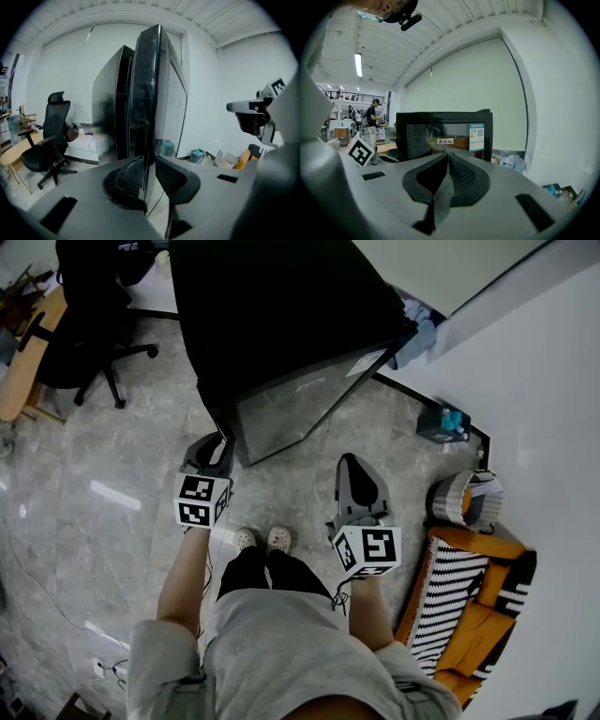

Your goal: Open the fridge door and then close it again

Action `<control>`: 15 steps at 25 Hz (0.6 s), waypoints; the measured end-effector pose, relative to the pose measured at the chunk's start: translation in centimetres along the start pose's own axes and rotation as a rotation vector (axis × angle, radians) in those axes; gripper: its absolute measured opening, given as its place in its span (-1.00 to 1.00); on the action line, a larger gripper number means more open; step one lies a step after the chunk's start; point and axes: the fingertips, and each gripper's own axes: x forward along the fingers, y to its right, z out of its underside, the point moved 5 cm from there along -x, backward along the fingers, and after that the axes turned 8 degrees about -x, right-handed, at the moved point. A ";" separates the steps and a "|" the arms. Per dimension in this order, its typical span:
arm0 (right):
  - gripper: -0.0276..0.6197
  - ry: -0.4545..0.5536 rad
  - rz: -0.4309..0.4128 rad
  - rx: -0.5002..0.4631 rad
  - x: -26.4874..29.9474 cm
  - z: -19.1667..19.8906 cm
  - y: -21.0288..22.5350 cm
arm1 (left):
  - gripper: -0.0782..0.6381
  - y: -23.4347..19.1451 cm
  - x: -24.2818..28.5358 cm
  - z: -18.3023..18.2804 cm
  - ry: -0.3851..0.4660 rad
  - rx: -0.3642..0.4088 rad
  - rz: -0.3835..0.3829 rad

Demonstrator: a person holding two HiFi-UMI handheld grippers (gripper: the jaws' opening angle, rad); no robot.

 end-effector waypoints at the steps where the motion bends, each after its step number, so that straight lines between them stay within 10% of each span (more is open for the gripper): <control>1: -0.83 -0.001 0.000 -0.001 0.1 -0.1 0.0 | -0.58 -0.2 0.1 -0.2 0.000 0.001 -0.002; 15: -0.83 -0.008 -0.001 -0.006 1.5 -0.2 0.3 | -0.56 -2.5 1.8 -1.6 -0.002 0.013 -0.030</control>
